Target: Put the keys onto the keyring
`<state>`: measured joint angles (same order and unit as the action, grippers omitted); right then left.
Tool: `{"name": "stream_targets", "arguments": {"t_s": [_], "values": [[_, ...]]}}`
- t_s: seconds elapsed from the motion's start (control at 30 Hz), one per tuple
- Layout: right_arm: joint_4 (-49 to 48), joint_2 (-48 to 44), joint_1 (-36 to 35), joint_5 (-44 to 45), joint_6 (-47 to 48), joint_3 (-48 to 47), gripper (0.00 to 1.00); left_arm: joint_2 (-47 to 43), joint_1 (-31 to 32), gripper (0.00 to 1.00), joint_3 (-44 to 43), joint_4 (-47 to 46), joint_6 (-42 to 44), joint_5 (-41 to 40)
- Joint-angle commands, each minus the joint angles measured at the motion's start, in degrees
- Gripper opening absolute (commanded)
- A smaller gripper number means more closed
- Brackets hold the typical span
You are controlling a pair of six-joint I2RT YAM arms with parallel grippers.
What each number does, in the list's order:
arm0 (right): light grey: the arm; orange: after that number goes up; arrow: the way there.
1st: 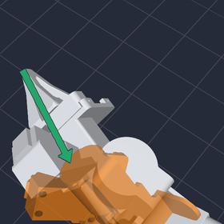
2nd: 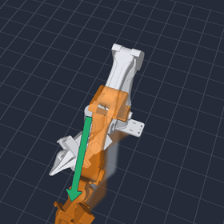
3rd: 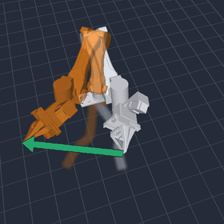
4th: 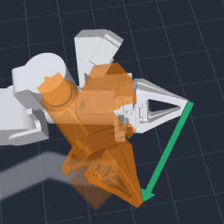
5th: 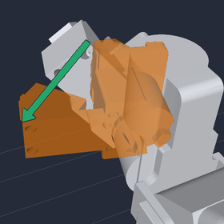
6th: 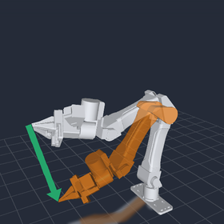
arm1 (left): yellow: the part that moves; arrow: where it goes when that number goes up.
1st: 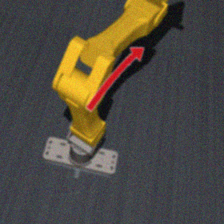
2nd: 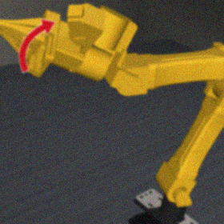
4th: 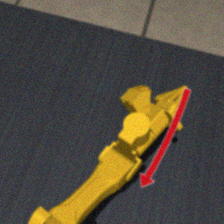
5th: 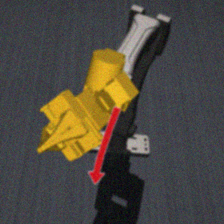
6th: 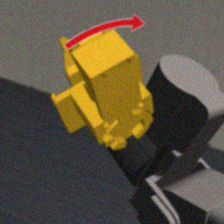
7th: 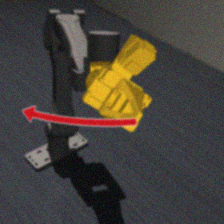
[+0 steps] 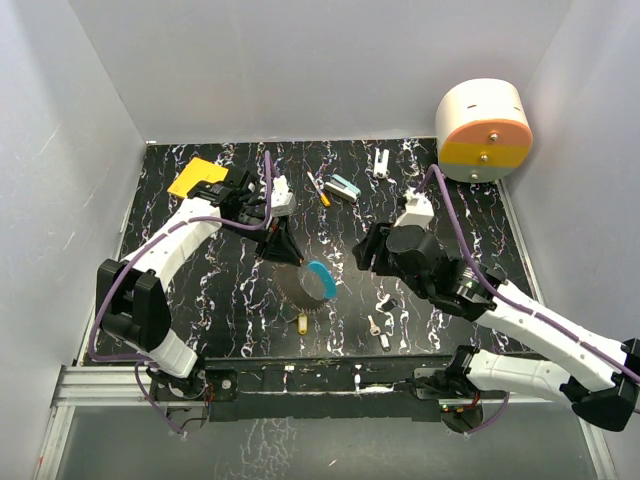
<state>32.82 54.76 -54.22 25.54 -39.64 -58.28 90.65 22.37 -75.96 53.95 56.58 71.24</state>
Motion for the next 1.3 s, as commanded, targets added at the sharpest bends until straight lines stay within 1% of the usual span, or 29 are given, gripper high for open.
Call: {"name": "stream_targets", "arguments": {"t_s": [0.0, 0.07, 0.13, 0.23, 0.33, 0.5, 0.57, 0.63, 0.7, 0.93, 1.07, 1.27], "values": [[19.6, 0.1, 0.9, 6.5, -18.1, 1.5, 0.56, -0.5, 0.1, 0.00, 1.2, -2.4, -3.8, 4.6], [23.7, 0.2, 1.1, 4.6, -23.2, 4.0, 0.56, -0.8, 0.1, 0.00, 1.6, -4.5, -6.2, 5.0], [24.5, 0.3, 1.2, 2.1, -26.3, 6.5, 0.55, -0.9, 0.1, 0.00, 1.8, -5.1, -7.1, 5.5], [24.6, 1.3, 1.3, 0.2, -27.9, 9.2, 0.52, -1.3, 0.1, 0.00, 1.8, -5.3, -8.2, 5.6], [24.6, 4.0, 1.9, -1.3, -28.6, 11.3, 0.51, -2.4, 0.0, 0.00, 3.0, -7.8, -11.1, 4.2], [20.9, 9.9, 2.3, -2.8, -27.6, 13.0, 0.52, -3.6, -0.3, 0.00, 5.8, -12.0, -15.2, 3.4], [19.3, 11.6, 2.7, -3.1, -27.0, 13.2, 0.50, -4.0, -0.5, 0.00, 6.7, -13.1, -16.6, 2.9], [18.3, 13.1, 3.2, -3.4, -26.5, 13.2, 0.45, -4.2, -0.8, 0.00, 6.9, -13.0, -16.5, 2.6], [17.4, 14.3, 3.8, -4.3, -25.7, 13.3, 0.43, -4.5, -1.0, 0.00, 7.2, -13.0, -16.5, 2.5], [15.0, 15.7, 4.1, -13.2, -25.3, 15.0, 0.40, -5.0, -1.1, 0.00, 7.7, -13.0, -16.6, 1.4], [14.4, 16.7, 4.0, -15.9, -24.7, 15.1, 0.40, -5.1, -1.1, 0.00, 7.6, -12.7, -16.3, 1.5], [15.5, 16.8, 4.0, -16.8, -23.4, 15.1, 0.38, -5.3, -1.2, 0.00, 8.0, -13.1, -16.1, 1.2]]}}
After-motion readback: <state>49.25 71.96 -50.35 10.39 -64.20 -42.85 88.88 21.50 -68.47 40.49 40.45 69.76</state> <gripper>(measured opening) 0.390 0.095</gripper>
